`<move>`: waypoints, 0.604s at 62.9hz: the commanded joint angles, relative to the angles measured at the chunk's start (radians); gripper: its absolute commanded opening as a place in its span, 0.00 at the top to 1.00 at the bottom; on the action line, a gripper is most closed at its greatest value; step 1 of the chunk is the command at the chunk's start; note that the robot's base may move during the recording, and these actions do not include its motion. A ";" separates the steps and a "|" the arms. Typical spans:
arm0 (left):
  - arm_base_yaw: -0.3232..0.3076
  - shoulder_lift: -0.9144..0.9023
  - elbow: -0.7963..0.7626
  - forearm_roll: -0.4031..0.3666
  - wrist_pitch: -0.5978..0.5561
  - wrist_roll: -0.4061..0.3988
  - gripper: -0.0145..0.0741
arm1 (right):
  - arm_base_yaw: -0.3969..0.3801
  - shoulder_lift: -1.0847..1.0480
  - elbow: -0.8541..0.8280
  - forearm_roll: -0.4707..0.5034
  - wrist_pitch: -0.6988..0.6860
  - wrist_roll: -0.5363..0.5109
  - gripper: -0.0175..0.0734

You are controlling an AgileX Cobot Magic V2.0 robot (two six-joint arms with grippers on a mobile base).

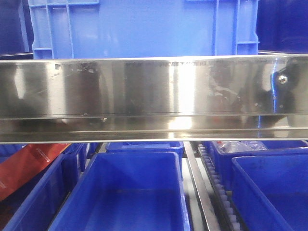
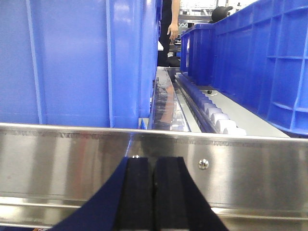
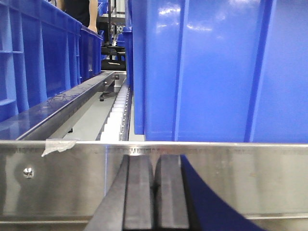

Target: Place cylindrical capacitor in blue bin on shelf

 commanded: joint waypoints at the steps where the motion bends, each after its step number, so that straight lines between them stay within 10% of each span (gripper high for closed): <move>1: 0.003 -0.005 -0.002 0.002 -0.019 -0.008 0.96 | -0.006 -0.004 0.002 -0.009 -0.018 0.001 0.98; 38: 0.003 -0.005 -0.002 0.002 -0.019 -0.008 0.96 | -0.006 -0.004 0.002 -0.009 -0.018 0.001 0.98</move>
